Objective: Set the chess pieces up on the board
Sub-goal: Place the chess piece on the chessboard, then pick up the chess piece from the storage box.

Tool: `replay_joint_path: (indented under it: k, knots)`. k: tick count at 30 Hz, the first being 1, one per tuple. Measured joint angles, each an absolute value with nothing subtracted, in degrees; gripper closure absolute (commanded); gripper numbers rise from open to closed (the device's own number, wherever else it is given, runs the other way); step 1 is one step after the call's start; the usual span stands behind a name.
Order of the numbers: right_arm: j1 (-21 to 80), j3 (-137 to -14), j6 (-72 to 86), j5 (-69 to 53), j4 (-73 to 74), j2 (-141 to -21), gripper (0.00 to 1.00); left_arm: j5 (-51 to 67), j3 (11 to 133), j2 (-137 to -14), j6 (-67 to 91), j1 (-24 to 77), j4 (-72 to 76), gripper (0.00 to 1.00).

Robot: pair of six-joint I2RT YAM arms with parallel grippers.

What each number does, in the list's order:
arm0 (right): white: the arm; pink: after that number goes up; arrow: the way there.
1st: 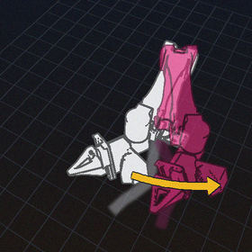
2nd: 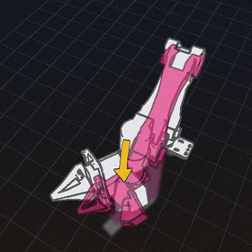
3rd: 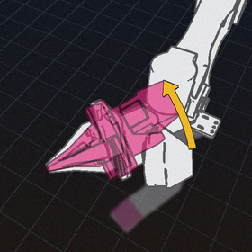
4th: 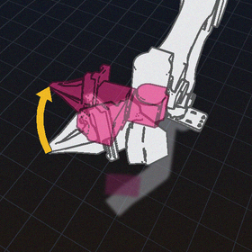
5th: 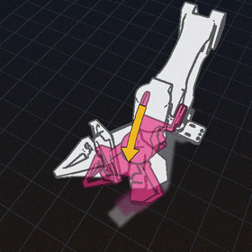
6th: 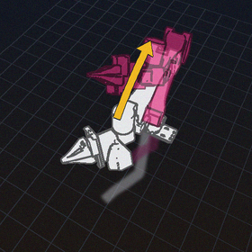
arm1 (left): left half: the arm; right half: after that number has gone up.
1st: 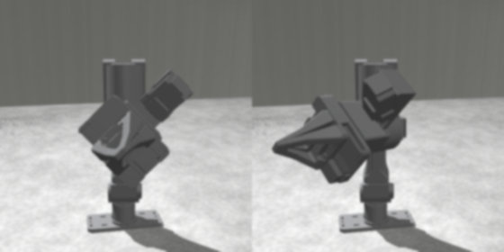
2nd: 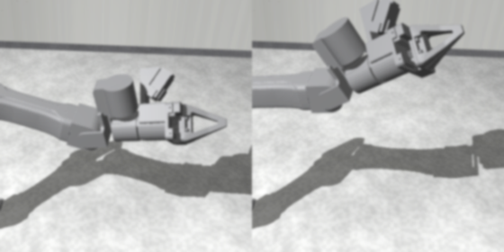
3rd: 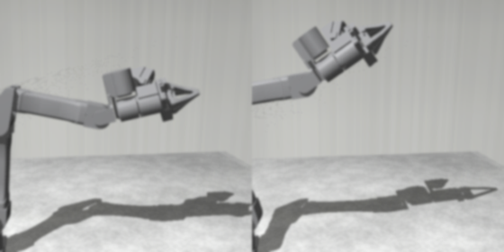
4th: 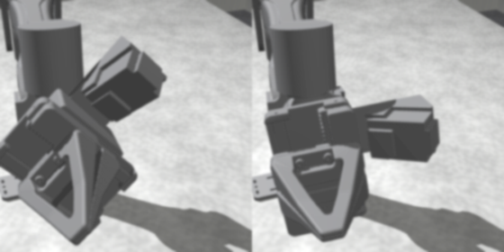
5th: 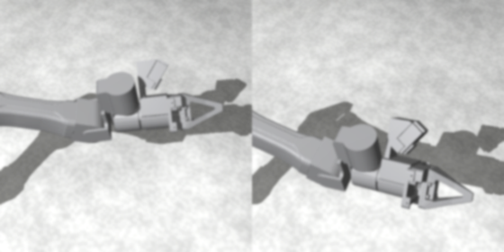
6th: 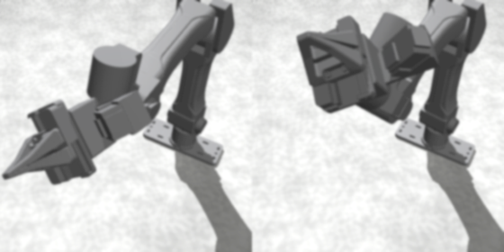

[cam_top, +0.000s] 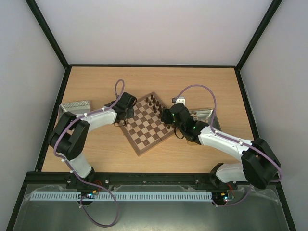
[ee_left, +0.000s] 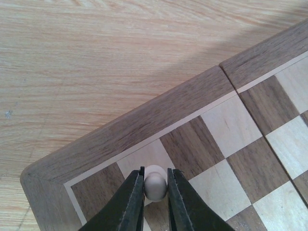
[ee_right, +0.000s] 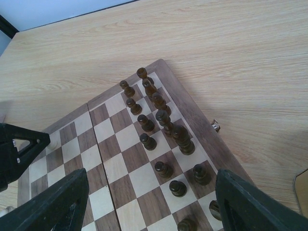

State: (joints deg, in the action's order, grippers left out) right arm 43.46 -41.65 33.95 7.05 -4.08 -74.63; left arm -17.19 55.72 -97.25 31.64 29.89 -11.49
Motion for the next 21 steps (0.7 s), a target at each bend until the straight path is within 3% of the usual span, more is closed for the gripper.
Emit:
replay_joint_path:
  k: [10, 15, 21]
  knots:
    - [42.98, -43.29, 34.61, 8.27, -0.93, -74.00, 0.29, -16.03, 55.05, -96.33, 31.03, 29.95, -12.62, 0.49]
    - [39.86, -46.28, 35.97, 10.87, 2.96, -72.03, 0.30, -15.64, 55.05, -91.50, 30.83, 29.95, -12.78, 0.44]
    - [29.69, -48.21, 40.38, 13.96, 9.98, -71.68, 0.42, -15.51, 54.61, -84.18, 30.92, 29.95, -12.49, 0.42]
